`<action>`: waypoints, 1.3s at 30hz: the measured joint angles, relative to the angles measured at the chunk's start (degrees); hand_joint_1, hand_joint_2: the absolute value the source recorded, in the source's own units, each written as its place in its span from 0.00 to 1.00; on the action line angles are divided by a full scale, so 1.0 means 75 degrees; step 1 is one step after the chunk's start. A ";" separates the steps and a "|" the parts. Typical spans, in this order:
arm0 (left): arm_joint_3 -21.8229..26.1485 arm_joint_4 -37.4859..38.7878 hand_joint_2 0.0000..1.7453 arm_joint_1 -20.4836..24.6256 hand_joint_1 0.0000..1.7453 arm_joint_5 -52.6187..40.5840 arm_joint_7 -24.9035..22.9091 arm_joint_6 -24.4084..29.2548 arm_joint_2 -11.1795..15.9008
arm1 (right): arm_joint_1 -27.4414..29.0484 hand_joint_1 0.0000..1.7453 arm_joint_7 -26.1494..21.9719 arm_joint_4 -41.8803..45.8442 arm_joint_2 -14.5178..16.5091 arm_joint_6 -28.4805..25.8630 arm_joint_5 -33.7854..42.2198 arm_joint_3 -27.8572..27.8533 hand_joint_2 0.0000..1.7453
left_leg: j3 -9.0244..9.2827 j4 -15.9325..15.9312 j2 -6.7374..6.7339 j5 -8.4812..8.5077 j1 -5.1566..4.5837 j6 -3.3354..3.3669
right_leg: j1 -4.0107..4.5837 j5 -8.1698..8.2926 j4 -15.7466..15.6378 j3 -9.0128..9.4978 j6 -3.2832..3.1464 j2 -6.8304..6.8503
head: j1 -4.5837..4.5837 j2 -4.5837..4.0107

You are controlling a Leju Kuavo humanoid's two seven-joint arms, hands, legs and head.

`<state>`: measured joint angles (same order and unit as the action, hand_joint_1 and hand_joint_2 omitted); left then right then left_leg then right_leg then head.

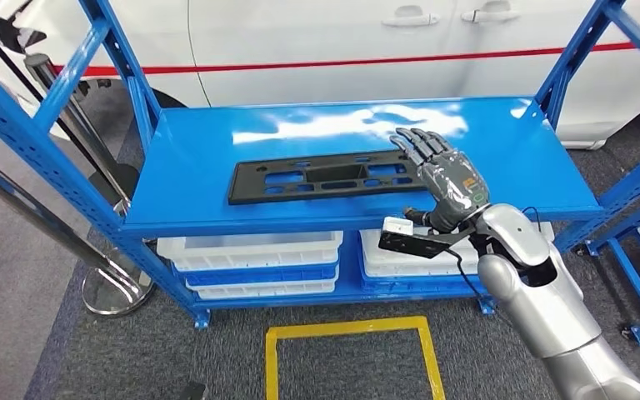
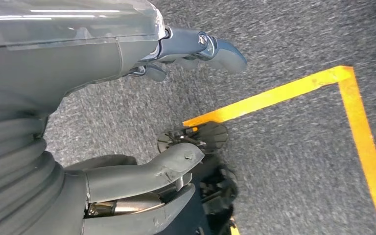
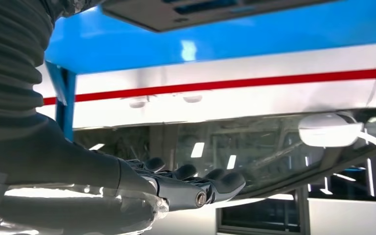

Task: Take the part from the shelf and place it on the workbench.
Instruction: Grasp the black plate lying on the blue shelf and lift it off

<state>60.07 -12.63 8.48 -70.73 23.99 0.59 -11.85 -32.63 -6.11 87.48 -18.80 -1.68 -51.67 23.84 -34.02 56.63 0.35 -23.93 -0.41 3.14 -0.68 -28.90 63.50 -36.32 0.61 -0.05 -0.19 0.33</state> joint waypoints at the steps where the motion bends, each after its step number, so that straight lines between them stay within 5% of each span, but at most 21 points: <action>1: -0.0004 0.0000 1.00 0.0009 0.00 -0.0008 0.0000 0.0000 -0.0004 | -0.0023 0.00 0.0014 -0.0059 0.0014 -0.0012 -0.0004 0.0020 1.00 | 0.0024 -0.0016 -0.0001 -0.0001 -0.0009 0.0019 | -0.0009 -0.0205 0.0426 -0.0206 0.0013 -0.0001 | 0.0000 0.0000; 3: -0.0007 0.0000 1.00 0.0014 0.00 -0.0015 0.0001 -0.0001 -0.0005 | -0.0019 0.00 0.0031 -0.0180 0.0045 -0.0031 -0.0005 0.0059 1.00 | 0.0035 0.0008 -0.0001 -0.0035 -0.0010 0.0038 | -0.0028 -0.0499 0.1271 -0.0672 0.0046 -0.0002 | 0.0001 0.0000; 4: -0.0007 0.0000 1.00 0.0011 0.00 -0.0015 0.0001 -0.0002 -0.0005 | 0.0002 0.00 0.0034 -0.0228 0.0061 -0.0037 -0.0003 0.0074 1.00 | 0.0040 0.0033 0.0004 -0.0064 -0.0008 0.0028 | -0.0046 -0.0456 0.1423 -0.0795 0.0065 0.0001 | 0.0002 0.0000; 5: -0.0007 0.0000 1.00 0.0008 0.00 -0.0015 0.0000 -0.0003 -0.0007 | 0.0014 0.00 0.0034 -0.0264 0.0078 -0.0041 0.0002 0.0086 1.00 | 0.0045 0.0072 0.0010 -0.0102 -0.0002 0.0010 | -0.0068 -0.0270 0.1300 -0.0786 0.0086 0.0004 | 0.0002 0.0000; 8: -0.0009 0.0000 1.00 0.0012 0.00 -0.0017 -0.0004 -0.0005 -0.0011 | -0.0004 0.00 0.0034 -0.0343 0.0136 -0.0044 0.0017 0.0119 1.00 | 0.0027 0.0301 0.0025 -0.0290 0.0005 -0.0103 | -0.0118 0.0410 0.0094 -0.0285 0.0137 0.0012 | -0.0001 0.0000; 14: -0.0011 0.0000 1.00 0.0031 0.00 0.0004 -0.0042 -0.0051 -0.0008 | -0.0050 0.00 0.0014 -0.0474 0.0279 -0.0002 0.0043 0.0205 1.00 | -0.0093 0.0630 0.0008 -0.0546 -0.0007 -0.0270 | -0.0095 0.0396 -0.0258 -0.0116 -0.0103 -0.0021 | 0.0021 0.0000; 17: -0.0015 0.0000 1.00 0.0047 0.00 0.0037 -0.0080 -0.0072 -0.0010 | -0.0097 0.00 0.0003 -0.0564 0.0349 0.0052 0.0042 0.0318 1.00 | -0.0671 0.1839 -0.0002 -0.1099 0.0033 -0.0374 | -0.0079 0.0355 -0.0272 -0.0041 -0.0186 0.0003 | 0.0021 0.0000; 19: -0.0023 0.0000 1.00 0.0038 0.00 0.0046 -0.0102 -0.0076 -0.0011 | -0.0097 0.00 0.0002 -0.0666 0.0393 0.0083 0.0040 0.0435 1.00 | -0.1091 0.2540 -0.0001 -0.1236 0.0047 -0.0376 | -0.0047 0.0332 -0.0271 -0.0010 -0.0217 0.0003 | 0.0021 0.0000; 21: -0.0037 0.0000 1.00 0.0032 0.00 0.0055 -0.0110 -0.0075 -0.0011 | -0.0095 0.00 -0.0009 -0.0759 0.0420 0.0114 0.0049 0.0545 1.00 | -0.1027 0.2220 0.0000 -0.0859 0.0036 -0.0301 | -0.0020 0.0311 -0.0273 0.0030 -0.0232 -0.0009 | 0.0022 0.0000; 24: -0.0064 0.0000 1.00 0.0050 0.00 0.0063 -0.0110 -0.0068 -0.0006 | -0.0168 0.00 -0.0069 -0.0865 0.0407 0.0438 0.0181 0.0661 1.00 | -0.0390 0.0782 0.0000 -0.0210 -0.0062 -0.0120 | -0.0009 0.0288 -0.0294 0.0079 -0.0203 -0.0020 | 0.0020 0.0000; 29: -0.0104 0.0000 1.00 0.0053 0.00 0.0043 -0.0126 -0.0061 -0.0002 | -0.0400 0.00 -0.0117 -0.1128 0.0295 0.0785 0.0313 0.0840 1.00 | -0.0118 0.0194 -0.0006 -0.0065 -0.0089 -0.0004 | -0.0039 0.0257 -0.0337 0.0095 -0.0031 -0.0016 | 0.0020 0.0000; 34: -0.0165 0.0000 1.00 0.0080 0.00 0.0001 -0.0138 -0.0095 -0.0016 | -0.0540 0.00 -0.0103 -0.1475 0.0268 0.0789 0.0236 0.1021 1.00 | -0.0034 0.0063 -0.0014 -0.0011 -0.0053 0.0058 | -0.0038 -0.0517 0.1334 -0.0720 0.0062 -0.0012 | 0.0017 0.0000; 36: -0.0190 0.0000 1.00 0.0081 0.00 -0.0024 -0.0153 -0.0105 -0.0026 | -0.0560 0.00 -0.0077 -0.1634 0.0275 0.0774 0.0156 0.1130 1.00 | -0.0037 0.0115 -0.0006 -0.0049 -0.0044 0.0039 | -0.0073 -0.0235 0.1169 -0.0679 0.0111 -0.0001 | 0.0017 0.0000; 39: -0.0203 0.0000 1.00 0.0090 0.00 -0.0034 -0.0167 -0.0108 -0.0044 | -0.0660 0.00 -0.0060 -0.1783 0.0311 0.0761 0.0116 0.1219 1.00 | -0.0078 0.0319 0.0006 -0.0189 -0.0031 -0.0071 | -0.0111 0.0318 -0.0043 -0.0092 0.0126 0.0004 | 0.0019 0.0000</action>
<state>58.55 -12.63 9.16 -70.99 22.74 -0.22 -12.19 -37.59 -6.56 74.11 -16.47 4.02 -50.80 32.98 -34.61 59.03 0.40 -25.35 -0.64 2.60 -1.51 -26.52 63.18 -37.01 1.56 -0.02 -0.04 0.33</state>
